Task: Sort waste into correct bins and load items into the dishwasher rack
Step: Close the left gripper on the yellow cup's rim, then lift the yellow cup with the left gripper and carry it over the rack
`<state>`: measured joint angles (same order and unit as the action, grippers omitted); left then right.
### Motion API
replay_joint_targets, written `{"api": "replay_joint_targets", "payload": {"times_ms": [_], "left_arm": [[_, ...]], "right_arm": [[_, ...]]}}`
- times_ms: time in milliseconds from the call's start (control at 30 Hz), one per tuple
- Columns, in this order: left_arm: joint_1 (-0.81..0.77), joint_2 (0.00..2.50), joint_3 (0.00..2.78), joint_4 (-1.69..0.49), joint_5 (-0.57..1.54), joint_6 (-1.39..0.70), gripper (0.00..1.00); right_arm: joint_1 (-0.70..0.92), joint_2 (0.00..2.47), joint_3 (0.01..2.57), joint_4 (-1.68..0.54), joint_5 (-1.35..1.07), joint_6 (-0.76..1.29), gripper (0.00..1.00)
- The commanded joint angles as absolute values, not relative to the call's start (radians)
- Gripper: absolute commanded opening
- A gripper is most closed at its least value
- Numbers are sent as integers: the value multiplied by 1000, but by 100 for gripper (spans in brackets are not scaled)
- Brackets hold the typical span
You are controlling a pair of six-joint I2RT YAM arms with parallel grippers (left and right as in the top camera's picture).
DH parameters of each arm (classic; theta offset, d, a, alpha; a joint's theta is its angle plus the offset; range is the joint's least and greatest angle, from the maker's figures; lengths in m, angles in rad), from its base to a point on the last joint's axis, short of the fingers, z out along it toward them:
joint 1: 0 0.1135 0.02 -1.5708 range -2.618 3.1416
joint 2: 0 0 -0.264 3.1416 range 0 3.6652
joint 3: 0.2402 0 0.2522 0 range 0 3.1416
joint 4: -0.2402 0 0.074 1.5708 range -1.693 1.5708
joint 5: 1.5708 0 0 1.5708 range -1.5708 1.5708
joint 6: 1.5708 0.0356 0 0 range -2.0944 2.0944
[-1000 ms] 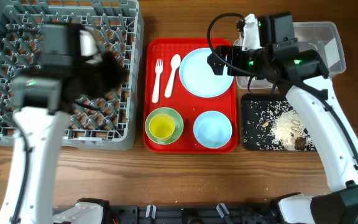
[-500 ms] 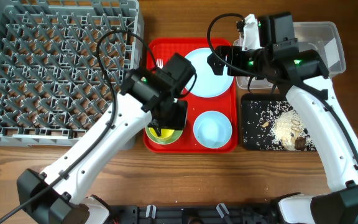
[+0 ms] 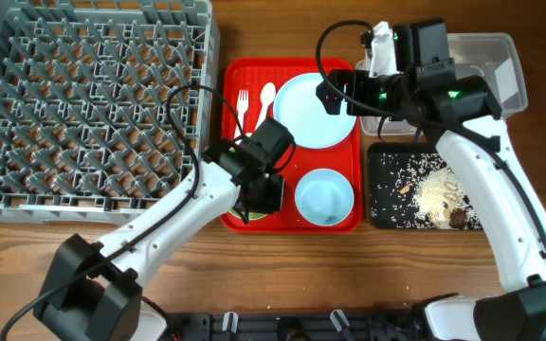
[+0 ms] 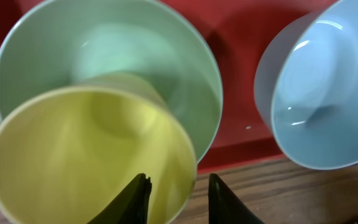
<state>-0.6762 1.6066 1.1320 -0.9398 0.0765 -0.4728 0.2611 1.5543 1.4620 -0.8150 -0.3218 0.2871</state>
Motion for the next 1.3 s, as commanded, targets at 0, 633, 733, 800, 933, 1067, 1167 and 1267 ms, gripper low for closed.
{"api": "replay_joint_targets", "payload": {"times_ms": [0, 633, 733, 800, 933, 1067, 1167, 1267], "left_arm": [[-677, 1609, 1110, -904, 92, -479, 25], [-677, 1610, 1110, -902, 59, -479, 4], [-676, 1608, 1112, -905, 59, -479, 4], [-676, 1600, 1134, -910, 59, -477, 4], [-675, 1541, 1220, -966, 59, -422, 4], [-636, 1472, 1342, -1070, 59, -426, 4], [-564, 1436, 1426, -1128, 59, -395, 4], [-456, 1406, 1457, -1121, 86, -336, 4]], "right_arm": [[262, 1567, 1460, -813, -338, 295, 100], [262, 1567, 1460, -813, -338, 295, 100], [263, 1567, 1460, -813, -338, 295, 100], [262, 1567, 1460, -813, -338, 296, 100], [262, 1567, 1460, -813, -338, 296, 100], [262, 1567, 1460, -813, -338, 295, 100], [262, 1567, 1460, -813, -338, 296, 100], [262, 1567, 1460, -813, -338, 296, 100]]}}
